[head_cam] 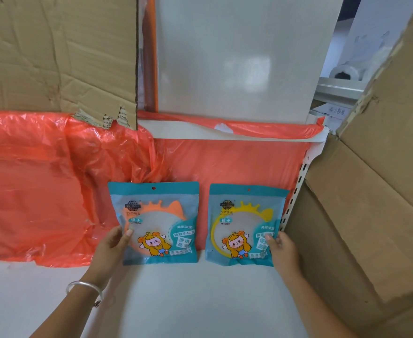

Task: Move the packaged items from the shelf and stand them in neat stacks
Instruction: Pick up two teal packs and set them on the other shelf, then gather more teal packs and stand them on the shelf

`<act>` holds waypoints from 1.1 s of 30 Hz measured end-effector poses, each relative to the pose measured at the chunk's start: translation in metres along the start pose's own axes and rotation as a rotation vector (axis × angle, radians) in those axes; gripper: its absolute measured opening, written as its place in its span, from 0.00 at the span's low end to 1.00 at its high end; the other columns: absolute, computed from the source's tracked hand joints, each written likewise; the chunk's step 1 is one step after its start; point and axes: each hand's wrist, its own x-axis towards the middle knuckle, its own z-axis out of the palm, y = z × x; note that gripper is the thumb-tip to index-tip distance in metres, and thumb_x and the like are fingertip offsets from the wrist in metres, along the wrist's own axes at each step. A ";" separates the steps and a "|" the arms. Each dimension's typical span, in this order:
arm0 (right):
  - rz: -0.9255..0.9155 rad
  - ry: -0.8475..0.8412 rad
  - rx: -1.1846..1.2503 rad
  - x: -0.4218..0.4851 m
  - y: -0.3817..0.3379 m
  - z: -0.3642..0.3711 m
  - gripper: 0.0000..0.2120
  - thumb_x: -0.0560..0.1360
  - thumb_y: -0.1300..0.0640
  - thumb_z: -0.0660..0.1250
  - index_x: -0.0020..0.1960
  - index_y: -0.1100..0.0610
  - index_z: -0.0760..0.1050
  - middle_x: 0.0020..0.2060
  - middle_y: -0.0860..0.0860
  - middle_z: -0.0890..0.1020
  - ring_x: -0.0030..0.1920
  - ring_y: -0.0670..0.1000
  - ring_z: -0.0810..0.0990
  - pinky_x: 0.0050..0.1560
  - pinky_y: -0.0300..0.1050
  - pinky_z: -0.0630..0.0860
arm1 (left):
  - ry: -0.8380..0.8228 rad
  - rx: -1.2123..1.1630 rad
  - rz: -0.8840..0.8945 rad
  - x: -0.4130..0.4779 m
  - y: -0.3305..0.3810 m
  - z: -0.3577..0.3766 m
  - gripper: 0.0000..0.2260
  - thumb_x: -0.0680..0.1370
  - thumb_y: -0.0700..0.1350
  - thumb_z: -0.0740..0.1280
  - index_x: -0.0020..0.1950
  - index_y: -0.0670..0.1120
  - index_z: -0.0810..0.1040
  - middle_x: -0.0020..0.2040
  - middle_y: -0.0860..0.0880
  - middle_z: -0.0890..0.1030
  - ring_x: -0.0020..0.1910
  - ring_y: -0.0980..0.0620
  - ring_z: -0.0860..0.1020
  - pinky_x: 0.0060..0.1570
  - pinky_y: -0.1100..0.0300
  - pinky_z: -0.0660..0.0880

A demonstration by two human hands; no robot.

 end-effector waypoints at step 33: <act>-0.366 0.137 -0.013 -0.089 -0.038 0.066 0.08 0.71 0.57 0.67 0.50 0.56 0.80 0.46 0.47 0.75 0.51 0.58 0.77 0.53 0.62 0.74 | 0.270 0.034 -0.091 -0.069 0.038 -0.057 0.20 0.76 0.46 0.69 0.67 0.45 0.73 0.58 0.48 0.79 0.51 0.55 0.77 0.52 0.64 0.69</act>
